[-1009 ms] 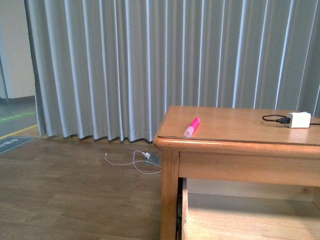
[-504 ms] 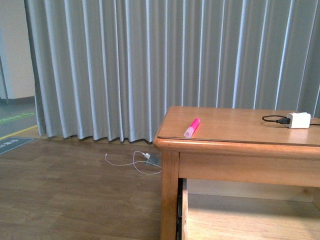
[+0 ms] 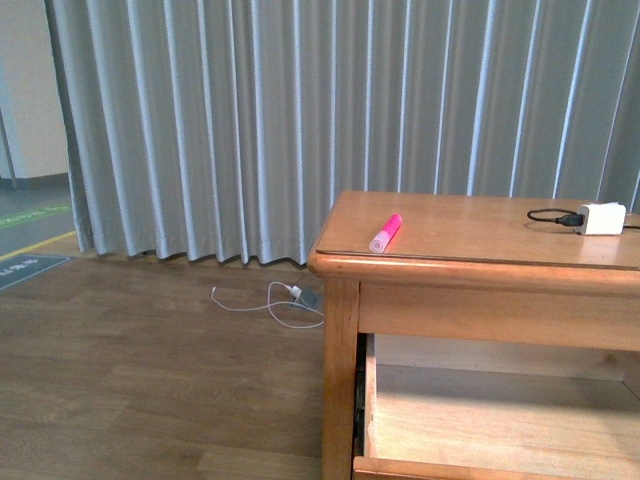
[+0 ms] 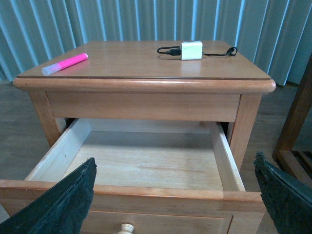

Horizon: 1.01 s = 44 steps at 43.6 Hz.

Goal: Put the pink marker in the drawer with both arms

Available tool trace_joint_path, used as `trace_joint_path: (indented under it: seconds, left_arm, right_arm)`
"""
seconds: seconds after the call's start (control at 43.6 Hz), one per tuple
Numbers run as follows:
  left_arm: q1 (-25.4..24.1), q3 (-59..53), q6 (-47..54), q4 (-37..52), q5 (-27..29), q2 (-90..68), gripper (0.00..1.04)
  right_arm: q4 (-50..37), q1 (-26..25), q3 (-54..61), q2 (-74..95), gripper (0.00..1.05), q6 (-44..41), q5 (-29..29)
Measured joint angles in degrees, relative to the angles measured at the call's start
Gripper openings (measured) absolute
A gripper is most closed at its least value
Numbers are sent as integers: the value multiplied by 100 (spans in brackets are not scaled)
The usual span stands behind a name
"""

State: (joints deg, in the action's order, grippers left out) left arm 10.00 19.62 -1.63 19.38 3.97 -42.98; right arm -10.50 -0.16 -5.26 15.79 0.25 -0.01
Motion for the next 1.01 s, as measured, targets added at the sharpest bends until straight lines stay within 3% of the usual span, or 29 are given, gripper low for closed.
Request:
trace_joint_path:
  seconds: [0.183, 0.321, 0.665, 1.009]
  left_arm:
    - [380, 1259, 212, 223, -402, -1823, 99]
    - [713, 2223, 315, 254, -409, -3001, 99]
    - [1488, 5139, 293, -17, 92, -5759, 99]
    - [1803, 6887, 293, -522, 393, -7082, 99]
  right_arm:
    - [0, 0, -2, 0, 96, 0, 0]
    - [0, 0, -2, 0, 96, 0, 0]
    - [0, 0, 0, 0, 96, 0, 0]
    - [0, 0, -2, 0, 96, 0, 0]
